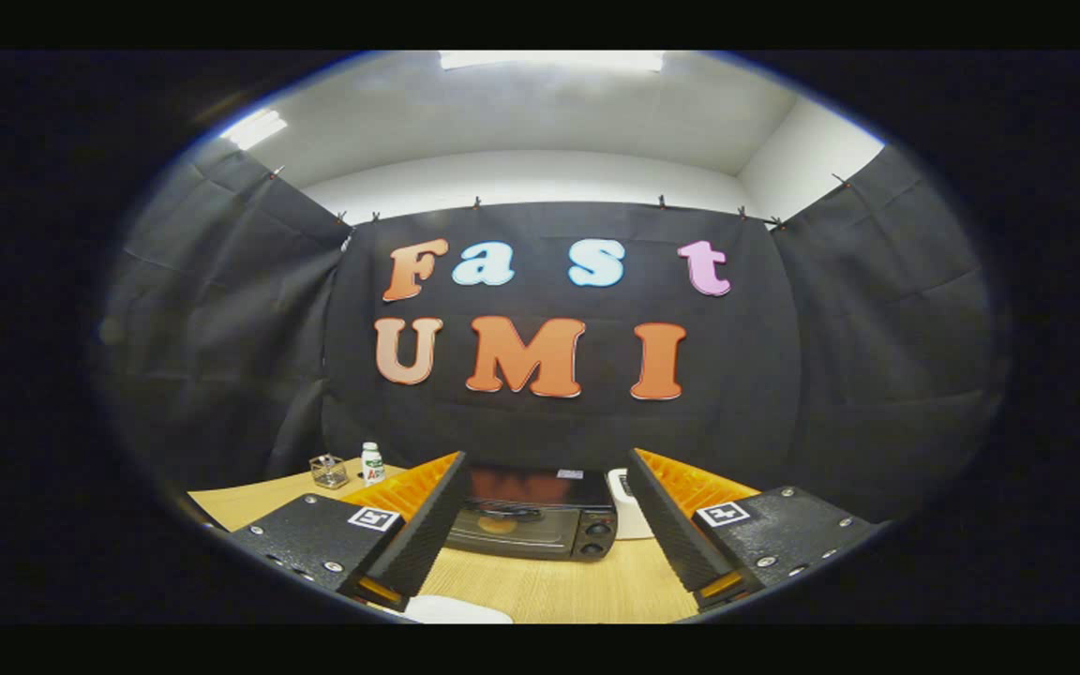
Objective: Open the toaster oven, put the food inside, and close the toaster oven door.
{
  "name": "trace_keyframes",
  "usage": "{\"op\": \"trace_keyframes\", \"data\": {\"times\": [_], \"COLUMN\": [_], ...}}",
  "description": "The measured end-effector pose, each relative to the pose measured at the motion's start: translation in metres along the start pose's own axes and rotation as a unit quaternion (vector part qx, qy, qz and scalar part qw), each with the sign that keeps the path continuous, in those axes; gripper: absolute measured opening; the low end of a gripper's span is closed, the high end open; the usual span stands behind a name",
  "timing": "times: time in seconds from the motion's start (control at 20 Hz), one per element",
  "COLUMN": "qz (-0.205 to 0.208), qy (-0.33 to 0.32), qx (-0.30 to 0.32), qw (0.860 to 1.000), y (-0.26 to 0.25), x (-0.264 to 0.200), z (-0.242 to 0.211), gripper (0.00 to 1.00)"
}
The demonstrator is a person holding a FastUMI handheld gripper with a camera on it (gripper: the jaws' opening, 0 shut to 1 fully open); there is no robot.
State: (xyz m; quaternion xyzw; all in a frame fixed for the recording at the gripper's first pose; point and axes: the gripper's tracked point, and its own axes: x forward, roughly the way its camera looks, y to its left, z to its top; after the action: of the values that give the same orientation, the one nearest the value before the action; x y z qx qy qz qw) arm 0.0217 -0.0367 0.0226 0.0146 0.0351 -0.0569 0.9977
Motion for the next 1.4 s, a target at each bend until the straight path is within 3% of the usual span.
{"op": "trace_keyframes", "data": {"times": [0.5, 1.4], "qz": [0.016, 0.068], "qy": [-0.032, -0.088], "qx": [0.025, 0.025], "qw": [0.999, 0.993], "y": [-0.021, 0.012], "x": [-0.028, -0.031], "z": [0.056, 0.104], "gripper": [0.99, 0.99]}}
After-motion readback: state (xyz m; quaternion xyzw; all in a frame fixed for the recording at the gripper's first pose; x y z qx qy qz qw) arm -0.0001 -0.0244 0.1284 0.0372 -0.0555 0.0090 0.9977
